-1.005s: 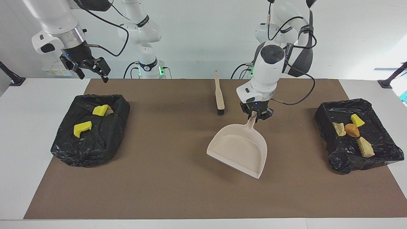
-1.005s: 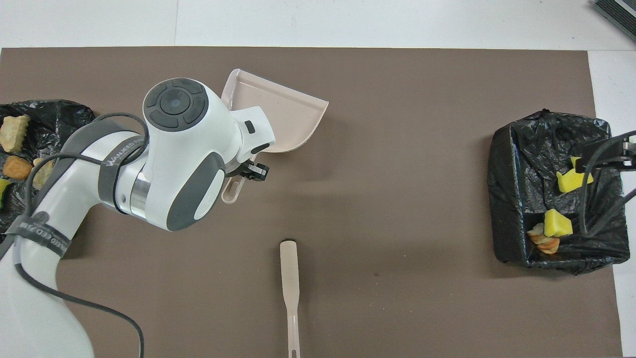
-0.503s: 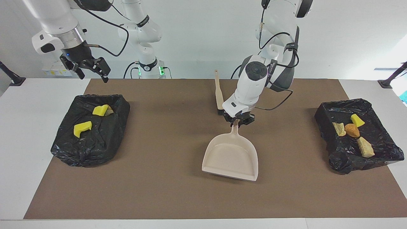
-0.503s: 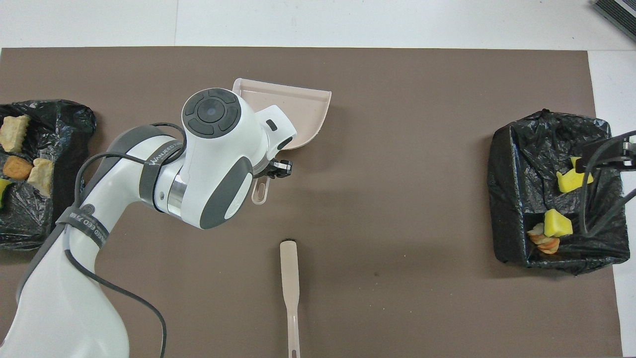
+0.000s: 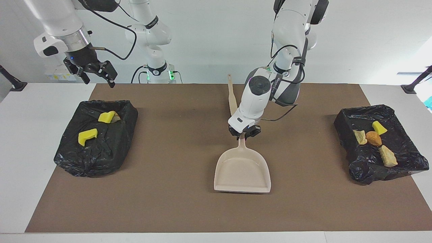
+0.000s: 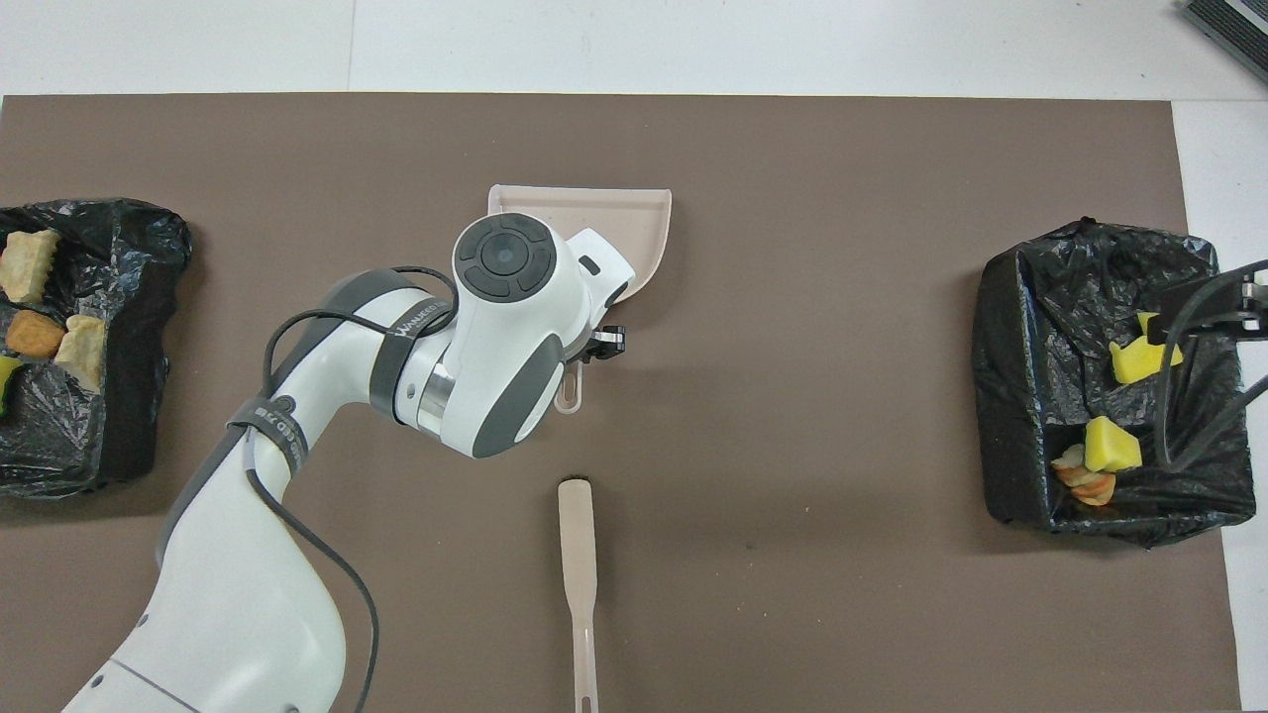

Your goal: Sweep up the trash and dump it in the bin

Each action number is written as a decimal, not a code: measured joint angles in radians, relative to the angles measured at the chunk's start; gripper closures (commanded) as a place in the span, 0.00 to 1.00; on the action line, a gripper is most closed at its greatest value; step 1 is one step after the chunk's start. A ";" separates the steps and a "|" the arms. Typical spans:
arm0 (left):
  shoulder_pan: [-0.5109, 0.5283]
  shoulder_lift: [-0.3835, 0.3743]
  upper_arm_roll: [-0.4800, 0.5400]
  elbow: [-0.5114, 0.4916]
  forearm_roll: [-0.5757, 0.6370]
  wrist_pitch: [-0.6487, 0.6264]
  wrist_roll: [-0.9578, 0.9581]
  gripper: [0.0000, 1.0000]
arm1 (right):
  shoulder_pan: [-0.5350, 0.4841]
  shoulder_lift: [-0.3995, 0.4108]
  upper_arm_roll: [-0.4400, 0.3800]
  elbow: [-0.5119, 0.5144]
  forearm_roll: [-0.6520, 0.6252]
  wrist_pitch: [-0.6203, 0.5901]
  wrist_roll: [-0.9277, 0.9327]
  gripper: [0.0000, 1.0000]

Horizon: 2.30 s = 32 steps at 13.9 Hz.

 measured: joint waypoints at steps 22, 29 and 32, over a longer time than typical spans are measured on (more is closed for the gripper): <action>0.012 -0.069 0.033 0.012 0.000 -0.070 -0.019 0.19 | 0.000 0.000 0.000 0.000 0.000 0.000 0.000 0.00; 0.152 -0.197 0.039 0.016 0.001 -0.208 0.103 0.00 | 0.000 0.000 0.000 0.000 0.000 0.000 0.000 0.00; 0.228 -0.267 0.041 0.022 0.001 -0.276 0.174 0.00 | 0.000 0.000 0.000 0.000 0.000 0.000 0.000 0.00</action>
